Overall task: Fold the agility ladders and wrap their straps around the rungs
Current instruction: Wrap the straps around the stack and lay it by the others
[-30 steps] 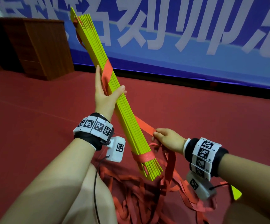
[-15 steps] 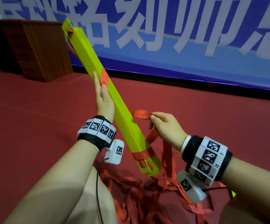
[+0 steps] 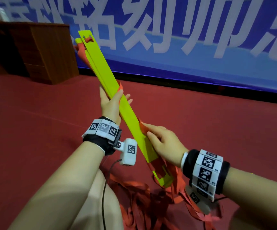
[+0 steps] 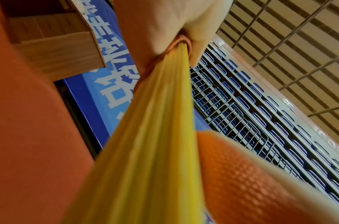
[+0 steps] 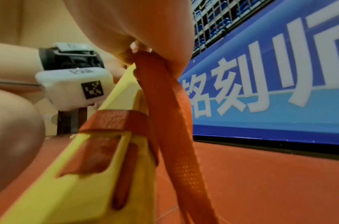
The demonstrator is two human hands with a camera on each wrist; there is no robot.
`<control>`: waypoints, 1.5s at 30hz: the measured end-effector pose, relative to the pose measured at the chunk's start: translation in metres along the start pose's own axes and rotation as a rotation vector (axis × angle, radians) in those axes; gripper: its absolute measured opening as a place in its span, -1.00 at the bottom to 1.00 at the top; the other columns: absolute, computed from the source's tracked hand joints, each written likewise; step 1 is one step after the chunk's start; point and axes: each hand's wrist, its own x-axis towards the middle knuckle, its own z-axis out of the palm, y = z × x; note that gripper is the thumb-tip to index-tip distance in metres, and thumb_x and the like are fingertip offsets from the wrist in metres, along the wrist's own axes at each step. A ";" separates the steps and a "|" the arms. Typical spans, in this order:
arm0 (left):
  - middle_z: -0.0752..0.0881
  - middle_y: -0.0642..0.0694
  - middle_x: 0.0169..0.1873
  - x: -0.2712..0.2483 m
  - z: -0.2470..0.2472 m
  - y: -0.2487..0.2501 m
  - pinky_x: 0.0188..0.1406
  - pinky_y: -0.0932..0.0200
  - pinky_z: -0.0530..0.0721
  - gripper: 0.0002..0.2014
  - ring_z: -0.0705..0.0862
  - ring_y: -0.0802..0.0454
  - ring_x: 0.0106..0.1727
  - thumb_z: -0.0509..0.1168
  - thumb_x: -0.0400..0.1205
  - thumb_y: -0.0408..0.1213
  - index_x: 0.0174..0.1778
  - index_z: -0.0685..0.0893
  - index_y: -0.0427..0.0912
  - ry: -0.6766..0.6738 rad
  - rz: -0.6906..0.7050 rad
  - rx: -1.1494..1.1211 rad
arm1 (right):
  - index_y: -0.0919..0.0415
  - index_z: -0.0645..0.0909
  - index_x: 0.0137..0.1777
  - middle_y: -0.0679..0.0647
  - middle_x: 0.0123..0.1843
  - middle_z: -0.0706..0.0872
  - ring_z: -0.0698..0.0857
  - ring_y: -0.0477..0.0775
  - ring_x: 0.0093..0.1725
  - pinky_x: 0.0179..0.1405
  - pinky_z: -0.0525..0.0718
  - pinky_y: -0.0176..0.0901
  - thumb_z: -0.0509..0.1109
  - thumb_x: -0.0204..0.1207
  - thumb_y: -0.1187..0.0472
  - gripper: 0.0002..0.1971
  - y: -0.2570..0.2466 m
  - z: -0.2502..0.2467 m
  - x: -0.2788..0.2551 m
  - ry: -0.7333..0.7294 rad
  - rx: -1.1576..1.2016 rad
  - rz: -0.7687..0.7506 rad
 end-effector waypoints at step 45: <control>0.58 -0.10 0.11 0.010 -0.035 0.009 0.35 0.04 0.48 -0.66 0.57 -0.14 0.19 0.37 0.60 -0.36 0.22 0.48 0.05 -0.154 0.353 0.710 | 0.21 0.54 -0.27 0.07 -0.31 0.73 0.57 -0.14 -0.62 -0.53 0.56 -0.32 0.10 0.74 0.29 -0.66 0.025 -0.030 0.014 -0.282 0.034 0.329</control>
